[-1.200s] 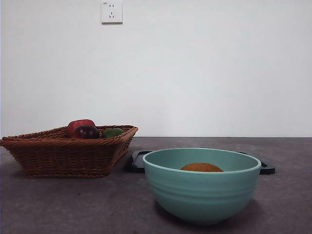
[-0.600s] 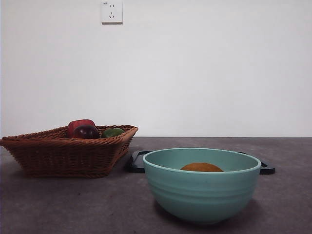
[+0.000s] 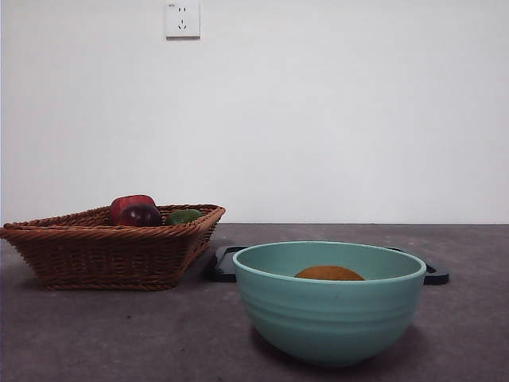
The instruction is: Pick up the wifruite, put it on the bowl, pick up the plate, put it on desk
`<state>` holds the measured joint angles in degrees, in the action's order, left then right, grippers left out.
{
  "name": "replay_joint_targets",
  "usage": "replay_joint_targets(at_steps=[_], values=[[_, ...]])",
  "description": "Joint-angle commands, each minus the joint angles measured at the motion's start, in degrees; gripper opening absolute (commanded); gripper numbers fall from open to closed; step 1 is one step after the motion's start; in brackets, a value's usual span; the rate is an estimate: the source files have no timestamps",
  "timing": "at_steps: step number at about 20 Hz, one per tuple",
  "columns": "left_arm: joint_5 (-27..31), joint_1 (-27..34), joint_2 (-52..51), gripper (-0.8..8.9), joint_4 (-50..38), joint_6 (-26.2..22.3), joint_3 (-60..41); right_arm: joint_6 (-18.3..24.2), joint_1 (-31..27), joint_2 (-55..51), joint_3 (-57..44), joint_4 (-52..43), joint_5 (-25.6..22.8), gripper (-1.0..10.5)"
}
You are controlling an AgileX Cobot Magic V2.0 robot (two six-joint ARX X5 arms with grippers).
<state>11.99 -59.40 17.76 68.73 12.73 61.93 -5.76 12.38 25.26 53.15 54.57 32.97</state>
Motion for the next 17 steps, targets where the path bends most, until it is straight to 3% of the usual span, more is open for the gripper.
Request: replay_joint_targets(at_steps=[1, 5, 11, 17], values=[[-2.4, -0.63, 0.2, 6.26, -1.36, -0.42, 0.42, 0.37, 0.31, 0.07, 1.09, -0.61, 0.02, 6.0], [-2.38, -0.63, 0.2, 6.26, -1.36, -0.46, 0.42, -0.24, 0.31, 0.07, 1.09, -0.55, 0.02, 6.0], [-2.38, -0.63, 0.2, 6.26, -0.87, -0.48, 0.42, -7.3, 0.31, 0.7, 1.09, -1.84, 1.97, 6.0], [-2.38, -0.63, 0.2, 6.26, -1.05, -0.9, 0.42, -8.81, 1.05, 8.48, 1.09, -1.84, 4.76, 5.8]])
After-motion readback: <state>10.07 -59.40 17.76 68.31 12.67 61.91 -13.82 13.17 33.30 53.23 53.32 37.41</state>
